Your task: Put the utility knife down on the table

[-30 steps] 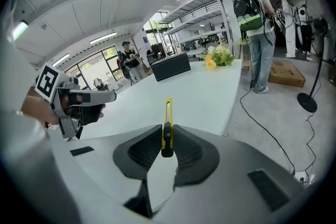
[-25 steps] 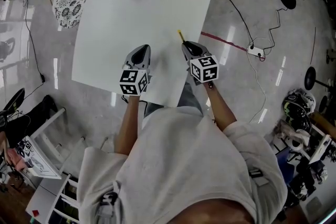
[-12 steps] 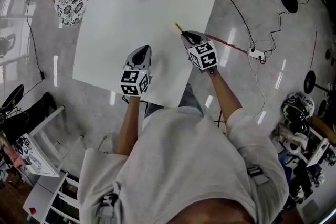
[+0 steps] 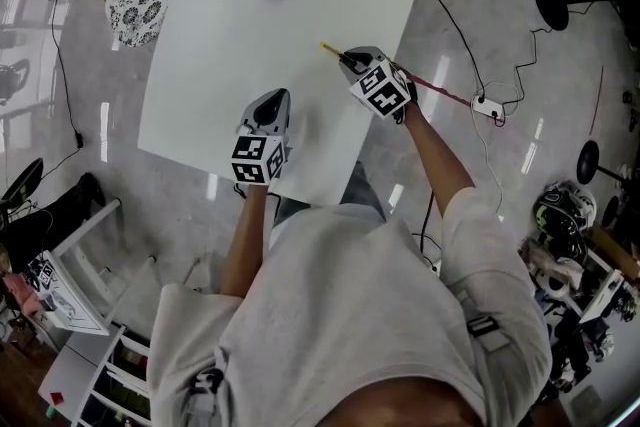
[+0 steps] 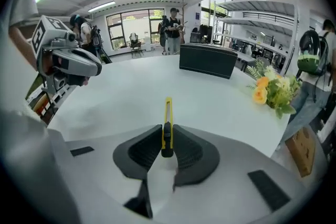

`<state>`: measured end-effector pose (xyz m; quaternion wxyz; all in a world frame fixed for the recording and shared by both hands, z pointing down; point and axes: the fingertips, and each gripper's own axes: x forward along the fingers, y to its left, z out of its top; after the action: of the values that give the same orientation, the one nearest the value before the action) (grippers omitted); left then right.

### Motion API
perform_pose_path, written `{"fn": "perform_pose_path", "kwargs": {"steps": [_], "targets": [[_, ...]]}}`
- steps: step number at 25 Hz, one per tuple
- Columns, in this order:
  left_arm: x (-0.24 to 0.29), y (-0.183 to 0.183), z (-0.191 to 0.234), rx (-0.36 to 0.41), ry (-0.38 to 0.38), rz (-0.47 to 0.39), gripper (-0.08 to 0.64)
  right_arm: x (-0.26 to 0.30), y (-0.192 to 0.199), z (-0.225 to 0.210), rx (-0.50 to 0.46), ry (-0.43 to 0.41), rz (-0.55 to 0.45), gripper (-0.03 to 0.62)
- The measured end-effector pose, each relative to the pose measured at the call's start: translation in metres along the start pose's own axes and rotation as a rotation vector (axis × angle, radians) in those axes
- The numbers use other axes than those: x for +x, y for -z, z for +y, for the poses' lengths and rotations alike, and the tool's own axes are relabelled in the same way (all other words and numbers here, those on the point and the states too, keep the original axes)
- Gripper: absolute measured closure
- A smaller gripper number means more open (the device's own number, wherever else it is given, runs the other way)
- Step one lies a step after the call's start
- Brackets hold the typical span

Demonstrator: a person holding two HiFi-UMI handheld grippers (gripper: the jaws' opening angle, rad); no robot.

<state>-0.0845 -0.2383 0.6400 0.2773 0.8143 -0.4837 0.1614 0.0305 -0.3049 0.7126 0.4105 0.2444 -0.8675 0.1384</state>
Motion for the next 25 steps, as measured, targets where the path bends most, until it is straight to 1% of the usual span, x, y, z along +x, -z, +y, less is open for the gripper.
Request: {"fn": "perform_pose_path", "kwargs": {"steps": [2,4,13,18,23,25], "targets": [[-0.001,0.000,0.000,0.001,-0.002,0.000,0.540,0.006,-0.001,-0.001,-0.046,-0.010,0.024,0.512],[-0.002,0.001,0.000,0.000,-0.005,0.002,0.540,0.010,0.001,-0.003,-0.064,-0.020,0.045,0.512],[-0.006,0.001,0.007,0.006,-0.018,0.000,0.540,0.022,0.005,-0.005,-0.079,-0.064,0.087,0.512],[-0.008,-0.001,0.006,0.002,-0.017,-0.003,0.540,0.022,0.003,-0.004,-0.045,-0.093,0.097,0.511],[-0.008,-0.002,0.005,0.007,-0.013,-0.006,0.540,0.022,0.003,-0.004,-0.054,-0.085,0.093,0.511],[-0.009,-0.002,0.005,0.008,-0.014,-0.007,0.540,0.022,0.004,-0.004,-0.043,-0.091,0.090,0.511]]}}
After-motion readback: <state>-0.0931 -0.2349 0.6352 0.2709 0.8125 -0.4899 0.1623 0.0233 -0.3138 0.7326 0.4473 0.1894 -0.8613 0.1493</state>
